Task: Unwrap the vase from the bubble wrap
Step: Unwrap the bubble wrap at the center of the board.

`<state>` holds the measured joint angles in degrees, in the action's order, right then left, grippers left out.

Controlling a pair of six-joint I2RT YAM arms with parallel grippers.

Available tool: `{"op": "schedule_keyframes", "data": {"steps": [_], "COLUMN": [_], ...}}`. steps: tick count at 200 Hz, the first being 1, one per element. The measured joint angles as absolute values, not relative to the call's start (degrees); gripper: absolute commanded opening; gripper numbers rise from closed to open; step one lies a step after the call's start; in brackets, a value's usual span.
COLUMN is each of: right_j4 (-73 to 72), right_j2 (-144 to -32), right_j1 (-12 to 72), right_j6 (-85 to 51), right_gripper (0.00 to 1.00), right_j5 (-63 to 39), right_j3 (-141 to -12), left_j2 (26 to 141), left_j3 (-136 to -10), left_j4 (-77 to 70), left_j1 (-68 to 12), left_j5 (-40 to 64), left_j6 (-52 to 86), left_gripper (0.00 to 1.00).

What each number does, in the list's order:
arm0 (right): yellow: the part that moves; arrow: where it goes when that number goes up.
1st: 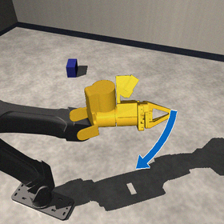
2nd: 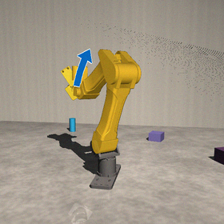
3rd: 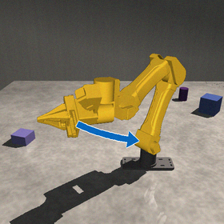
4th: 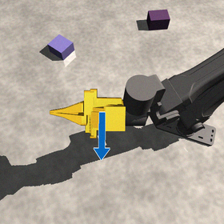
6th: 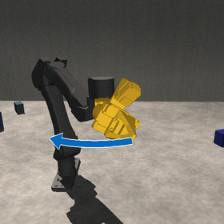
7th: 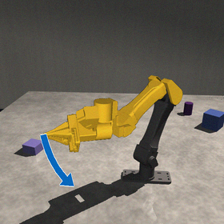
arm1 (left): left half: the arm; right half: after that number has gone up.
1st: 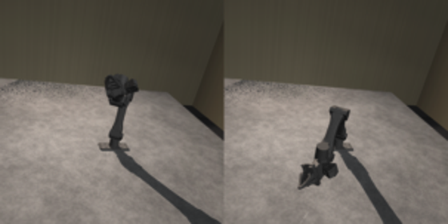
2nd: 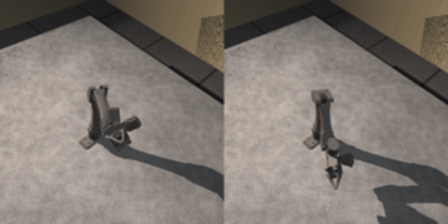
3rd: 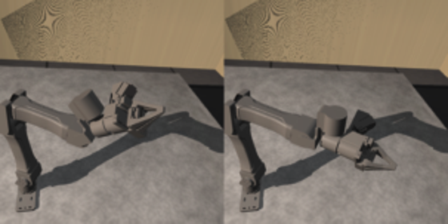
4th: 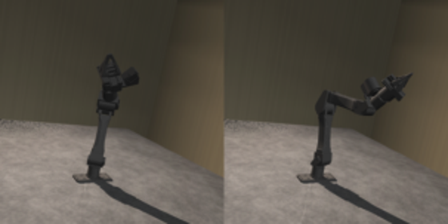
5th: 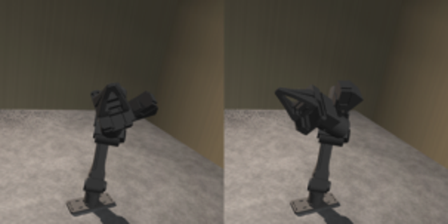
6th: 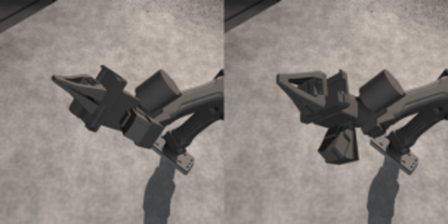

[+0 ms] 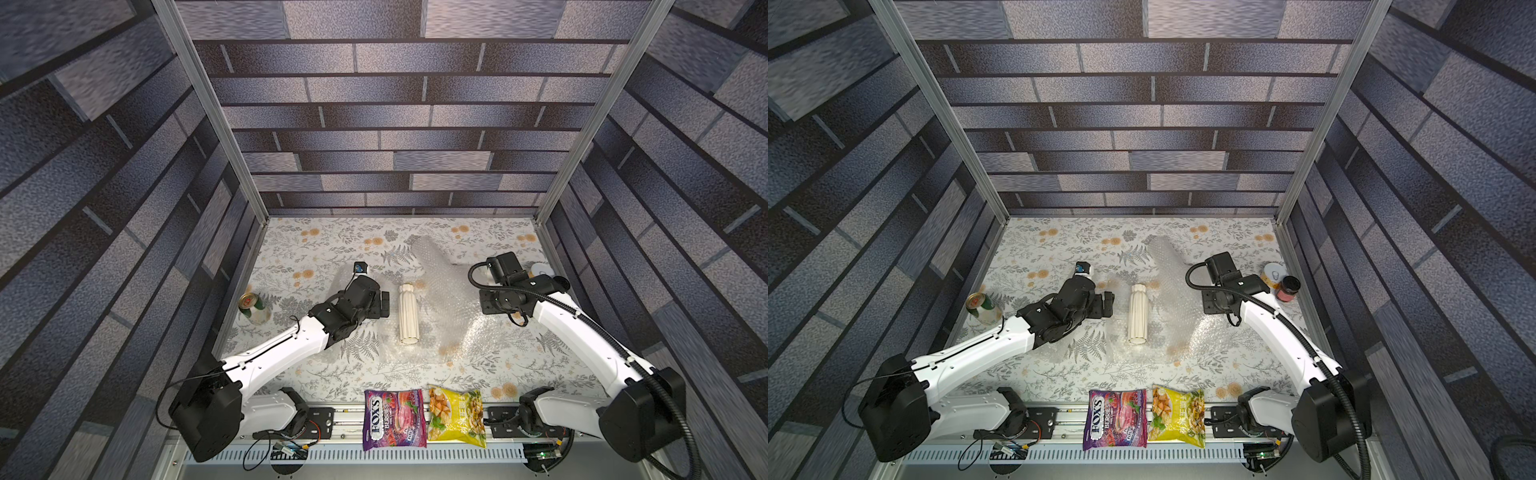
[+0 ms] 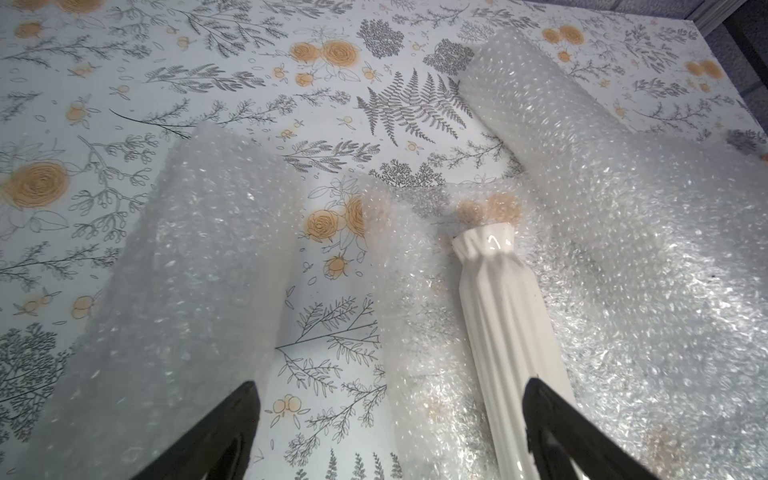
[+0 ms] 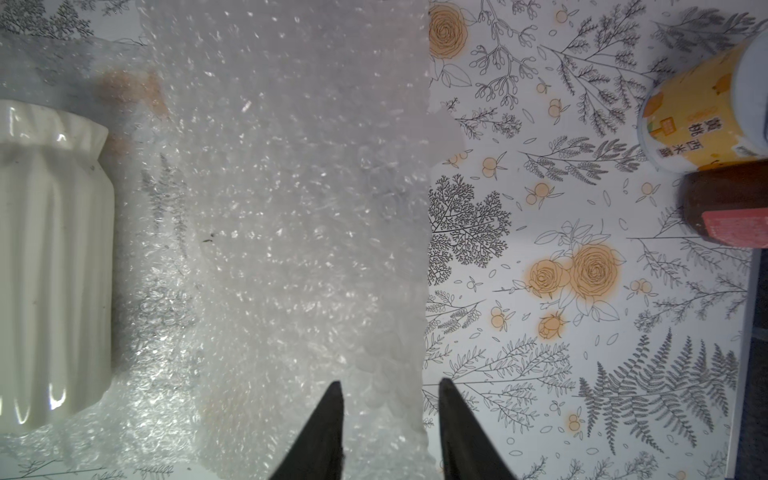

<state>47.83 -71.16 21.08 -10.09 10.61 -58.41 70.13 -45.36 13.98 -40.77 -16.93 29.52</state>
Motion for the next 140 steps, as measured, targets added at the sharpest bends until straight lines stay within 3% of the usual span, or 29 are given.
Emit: {"op": "schedule_keyframes", "data": {"steps": [68,140], "right_j4": [49.43,46.15], "right_j2": [-71.92,-84.88], "right_j1": [21.19,34.65], "right_j6": [-10.66,-14.72], "right_gripper": [0.63,0.64], "right_j5": [4.89,-2.98], "right_j3": [-69.93,-79.22], "left_j2": [68.47,64.34], "left_j3": [-45.58,-46.5], "left_j4": [20.86,23.49], "left_j1": [-38.96,-33.5], "left_j5": [-23.49,-22.39], "left_j6": [33.43,32.99], "left_gripper": [0.99,1.0]}}
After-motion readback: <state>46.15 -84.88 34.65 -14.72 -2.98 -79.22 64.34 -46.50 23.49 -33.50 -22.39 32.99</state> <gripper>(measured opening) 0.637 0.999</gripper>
